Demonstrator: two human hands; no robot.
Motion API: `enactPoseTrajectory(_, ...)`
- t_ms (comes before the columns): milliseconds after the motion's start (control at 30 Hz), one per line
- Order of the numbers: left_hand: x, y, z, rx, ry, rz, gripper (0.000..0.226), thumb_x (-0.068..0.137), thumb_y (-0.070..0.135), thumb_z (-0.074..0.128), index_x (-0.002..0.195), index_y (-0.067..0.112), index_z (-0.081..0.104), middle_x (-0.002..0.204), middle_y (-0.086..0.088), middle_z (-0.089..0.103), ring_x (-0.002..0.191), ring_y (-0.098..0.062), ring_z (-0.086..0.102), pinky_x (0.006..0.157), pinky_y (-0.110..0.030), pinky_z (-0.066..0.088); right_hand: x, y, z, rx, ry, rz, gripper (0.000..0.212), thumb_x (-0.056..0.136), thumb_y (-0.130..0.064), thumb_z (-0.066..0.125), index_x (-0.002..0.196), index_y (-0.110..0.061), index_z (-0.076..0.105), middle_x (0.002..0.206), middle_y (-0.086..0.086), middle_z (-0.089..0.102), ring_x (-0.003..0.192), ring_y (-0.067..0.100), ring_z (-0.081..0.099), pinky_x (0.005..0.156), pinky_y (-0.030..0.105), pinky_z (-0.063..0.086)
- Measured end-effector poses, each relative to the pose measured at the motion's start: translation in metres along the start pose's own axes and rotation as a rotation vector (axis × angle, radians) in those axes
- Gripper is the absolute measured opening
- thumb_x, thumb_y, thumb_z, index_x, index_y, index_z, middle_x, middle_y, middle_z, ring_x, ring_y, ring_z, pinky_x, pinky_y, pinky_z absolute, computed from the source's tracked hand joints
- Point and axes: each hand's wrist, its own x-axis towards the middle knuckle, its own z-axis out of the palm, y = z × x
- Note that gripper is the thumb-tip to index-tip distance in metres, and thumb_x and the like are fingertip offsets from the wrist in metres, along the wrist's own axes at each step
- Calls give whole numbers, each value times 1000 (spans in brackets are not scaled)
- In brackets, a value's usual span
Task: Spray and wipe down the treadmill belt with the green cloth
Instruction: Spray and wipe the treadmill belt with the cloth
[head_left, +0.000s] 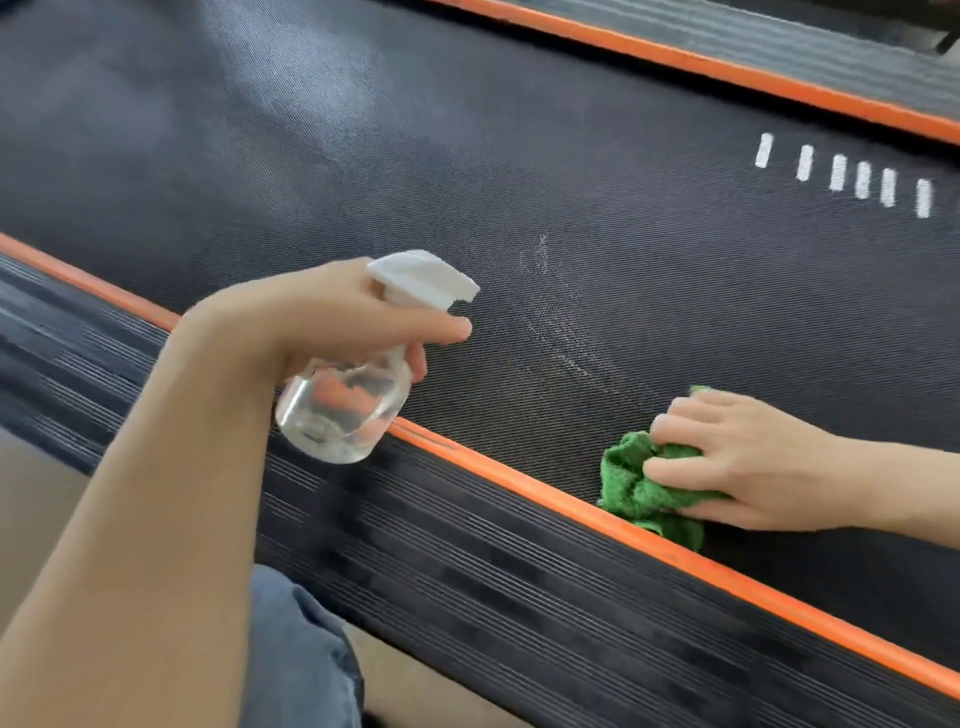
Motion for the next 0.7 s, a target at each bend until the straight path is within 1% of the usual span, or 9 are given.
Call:
enactPoseTrajectory(67,2,-3,0,102,-50,-3,51,82,67,75,78,17,79,73,5,76,58,-9,61,65,-30,50,22,5,3,-23,36,-14,23,100,-43,53,110,-22,59,102,3,54,84,23,50,74,39,46)
enactPoseTrajectory(167,5,-6,0,187,-61,-2,61,68,79,73,79,20,80,79,1,78,72,-16,70,71,-38,56,65,6,9,-13,109,103,27,99,-42,54,114,-20,58,104,4,52,88,23,48,77,39,43)
enactPoseTrajectory(300,5,-6,0,238,33,55,40,84,56,78,76,18,73,65,6,69,61,-12,61,62,-31,45,84,-4,9,1,136,190,29,97,-43,50,111,-20,60,103,3,51,88,23,47,76,39,42)
enactPoseTrajectory(367,4,-6,0,240,19,65,34,87,50,77,78,17,72,60,4,62,54,-12,53,60,-30,43,53,-9,3,2,83,151,26,98,-43,51,109,-21,60,103,2,51,88,22,47,77,39,43)
enactPoseTrajectory(433,3,-5,-1,239,-5,77,27,86,49,77,82,22,73,64,-5,64,57,-16,53,61,-30,43,4,-8,0,0,50,181,27,97,-44,51,111,-23,60,107,3,54,93,24,51,83,41,46)
enactPoseTrajectory(467,2,-4,-1,242,-1,81,28,86,50,78,84,22,74,67,-7,67,59,-16,55,62,-31,45,-20,-8,-3,-1,48,237,30,96,-47,49,114,-25,59,111,5,56,97,27,54,86,43,47)
enactPoseTrajectory(533,-1,3,2,269,3,112,28,86,48,79,86,20,76,74,-2,75,66,-14,63,66,-31,49,-59,-13,-11,9,48,415,40,98,-52,43,122,-25,61,122,10,55,108,33,55,94,47,47)
enactPoseTrajectory(633,-5,11,8,214,15,157,16,87,40,80,92,24,80,80,6,79,79,-13,70,79,-34,52,-77,-35,-17,34,134,677,46,90,-38,55,131,-22,66,134,15,49,122,38,47,105,49,38)
enactPoseTrajectory(700,-9,15,11,140,4,160,14,84,37,83,93,26,81,79,4,79,72,-11,67,71,-32,50,-76,-52,-15,72,162,734,47,90,-41,53,133,-25,64,137,15,47,126,37,43,109,49,35)
